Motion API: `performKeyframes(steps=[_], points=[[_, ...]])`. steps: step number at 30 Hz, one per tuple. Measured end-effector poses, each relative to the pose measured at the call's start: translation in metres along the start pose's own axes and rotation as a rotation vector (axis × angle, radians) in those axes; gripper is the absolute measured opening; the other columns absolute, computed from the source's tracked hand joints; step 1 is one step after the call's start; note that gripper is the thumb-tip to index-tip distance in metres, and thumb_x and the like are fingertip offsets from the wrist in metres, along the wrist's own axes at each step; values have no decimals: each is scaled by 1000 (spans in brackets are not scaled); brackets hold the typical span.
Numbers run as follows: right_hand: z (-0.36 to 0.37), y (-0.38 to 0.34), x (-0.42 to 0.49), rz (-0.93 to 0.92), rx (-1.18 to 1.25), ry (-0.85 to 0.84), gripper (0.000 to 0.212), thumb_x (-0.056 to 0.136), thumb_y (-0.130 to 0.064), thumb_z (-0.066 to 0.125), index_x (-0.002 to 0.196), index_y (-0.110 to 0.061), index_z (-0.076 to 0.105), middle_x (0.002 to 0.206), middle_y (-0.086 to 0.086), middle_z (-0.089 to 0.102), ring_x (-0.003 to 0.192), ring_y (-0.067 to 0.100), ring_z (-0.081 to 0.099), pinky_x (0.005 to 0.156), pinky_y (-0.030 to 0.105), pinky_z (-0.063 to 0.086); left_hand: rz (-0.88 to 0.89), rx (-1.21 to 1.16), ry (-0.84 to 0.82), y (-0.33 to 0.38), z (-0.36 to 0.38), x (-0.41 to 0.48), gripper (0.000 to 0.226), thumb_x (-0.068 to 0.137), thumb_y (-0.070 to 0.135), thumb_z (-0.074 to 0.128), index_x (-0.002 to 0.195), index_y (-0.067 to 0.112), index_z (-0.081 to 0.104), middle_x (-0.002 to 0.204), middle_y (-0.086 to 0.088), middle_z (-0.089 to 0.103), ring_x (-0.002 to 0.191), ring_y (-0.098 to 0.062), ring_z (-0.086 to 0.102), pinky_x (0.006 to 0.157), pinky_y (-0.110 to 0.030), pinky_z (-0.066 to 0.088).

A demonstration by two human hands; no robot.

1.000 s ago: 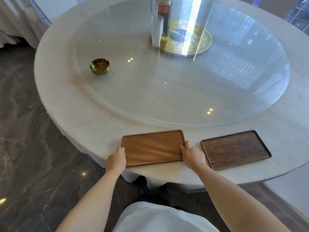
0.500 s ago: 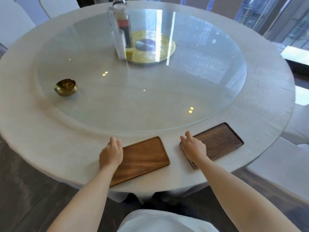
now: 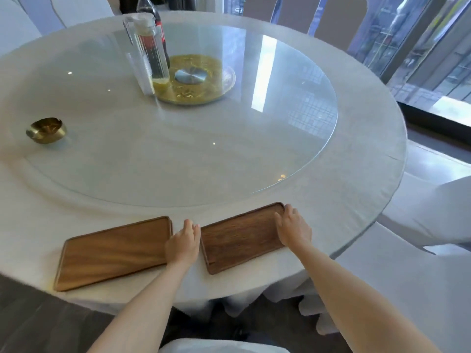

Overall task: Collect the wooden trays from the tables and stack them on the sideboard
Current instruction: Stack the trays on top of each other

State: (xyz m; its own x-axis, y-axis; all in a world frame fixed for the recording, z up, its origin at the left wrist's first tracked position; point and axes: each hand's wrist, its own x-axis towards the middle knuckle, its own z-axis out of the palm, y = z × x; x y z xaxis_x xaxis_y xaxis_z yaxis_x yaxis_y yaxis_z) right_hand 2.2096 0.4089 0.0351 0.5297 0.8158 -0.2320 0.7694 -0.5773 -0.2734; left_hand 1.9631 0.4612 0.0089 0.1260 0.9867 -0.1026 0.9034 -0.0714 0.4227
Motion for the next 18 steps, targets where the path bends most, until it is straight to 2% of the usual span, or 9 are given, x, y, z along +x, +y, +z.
performKeyframes(steps=[2, 6, 12, 16, 18], points=[[-1, 15, 5, 11, 0, -24, 40, 97, -37, 28, 120, -7, 41, 122, 15, 52, 112, 34, 53, 82, 42, 44, -26, 46, -37, 5, 9, -11, 29, 98, 35, 29, 90, 10, 42, 92, -19, 70, 85, -38, 65, 66, -38, 47], [3, 34, 10, 9, 7, -92, 37, 98, -35, 27, 111, -5, 43, 117, 17, 57, 106, 36, 56, 77, 40, 43, -121, 135, -109, 4, 21, -25, 43, 98, 41, 24, 101, 7, 49, 91, -16, 69, 85, -34, 64, 65, -36, 44], [8, 41, 15, -1, 6, -135, 37, 99, -32, 25, 107, -3, 45, 113, 17, 59, 101, 36, 59, 70, 37, 39, -190, 187, -212, 13, 29, -25, 54, 96, 47, 21, 93, 5, 55, 96, -14, 67, 90, -33, 62, 69, -35, 45], [9, 42, 16, 22, 16, -139, 37, 98, -34, 24, 97, -4, 46, 106, 20, 63, 96, 36, 60, 68, 36, 37, -244, 144, -188, 15, 30, -25, 48, 95, 49, 25, 83, 8, 47, 92, -14, 66, 85, -31, 61, 64, -33, 41], [11, 43, 14, 47, 32, -130, 36, 98, -35, 23, 89, -7, 43, 100, 19, 64, 86, 34, 58, 66, 35, 37, -252, 81, -143, 14, 30, -26, 44, 95, 49, 28, 80, 10, 42, 87, -13, 65, 80, -30, 61, 60, -32, 40]])
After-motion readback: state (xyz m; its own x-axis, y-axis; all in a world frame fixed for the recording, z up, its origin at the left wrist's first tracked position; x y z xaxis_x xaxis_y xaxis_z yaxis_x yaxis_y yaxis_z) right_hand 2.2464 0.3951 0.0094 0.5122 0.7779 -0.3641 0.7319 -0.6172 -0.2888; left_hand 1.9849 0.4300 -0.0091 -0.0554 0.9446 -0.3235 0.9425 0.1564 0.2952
